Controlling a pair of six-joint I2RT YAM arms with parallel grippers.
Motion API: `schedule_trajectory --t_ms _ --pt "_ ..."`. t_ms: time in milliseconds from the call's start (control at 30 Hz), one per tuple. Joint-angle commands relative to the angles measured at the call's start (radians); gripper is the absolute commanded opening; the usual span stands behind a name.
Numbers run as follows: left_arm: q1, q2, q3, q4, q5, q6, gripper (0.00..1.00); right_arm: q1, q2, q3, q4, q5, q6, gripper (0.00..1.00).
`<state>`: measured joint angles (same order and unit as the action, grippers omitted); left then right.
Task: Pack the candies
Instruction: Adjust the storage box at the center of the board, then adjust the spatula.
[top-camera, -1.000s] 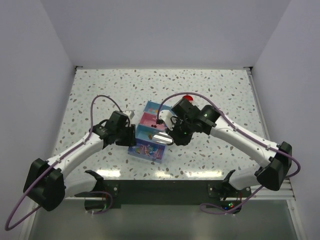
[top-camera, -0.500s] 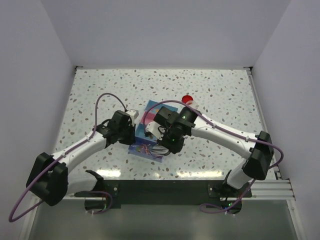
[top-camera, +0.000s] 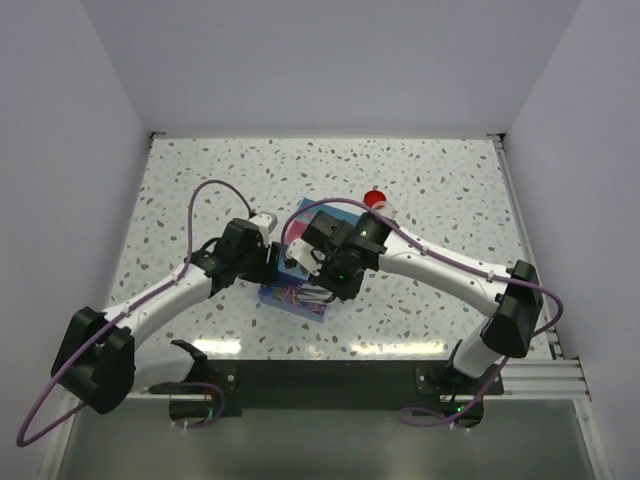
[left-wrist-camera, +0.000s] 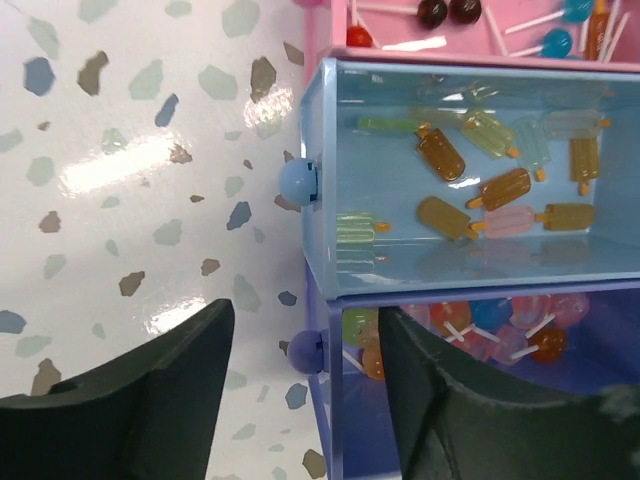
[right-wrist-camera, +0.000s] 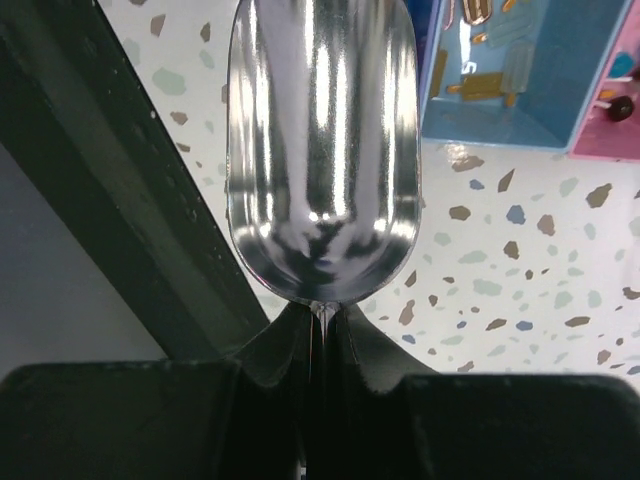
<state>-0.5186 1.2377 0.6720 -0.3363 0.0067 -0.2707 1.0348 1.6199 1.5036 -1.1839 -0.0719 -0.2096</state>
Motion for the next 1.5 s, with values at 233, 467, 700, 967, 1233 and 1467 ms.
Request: schedule_trajectory --t_ms 233,467,700,967,1233,1467 --pt "0.100 -0.287 0.098 -0.058 0.068 -0.157 0.81 -0.001 -0.235 -0.178 0.352 0.093 0.042 0.00" --pt "0.152 -0.307 0.060 0.117 0.352 -0.340 0.84 -0.015 -0.365 -0.354 0.682 0.123 0.084 0.00" --pt "0.160 -0.291 0.037 0.250 0.464 -0.466 0.68 -0.015 -0.411 -0.417 0.786 0.107 0.098 0.00" --pt "0.161 -0.271 0.037 0.255 0.496 -0.490 0.46 -0.018 -0.433 -0.460 0.843 0.113 0.114 0.00" --pt "0.166 -0.273 0.021 0.261 0.501 -0.522 0.21 -0.018 -0.442 -0.494 0.882 0.130 0.118 0.00" --pt "0.184 -0.274 0.006 0.321 0.521 -0.577 0.00 -0.019 -0.472 -0.529 0.896 0.112 0.141 0.06"
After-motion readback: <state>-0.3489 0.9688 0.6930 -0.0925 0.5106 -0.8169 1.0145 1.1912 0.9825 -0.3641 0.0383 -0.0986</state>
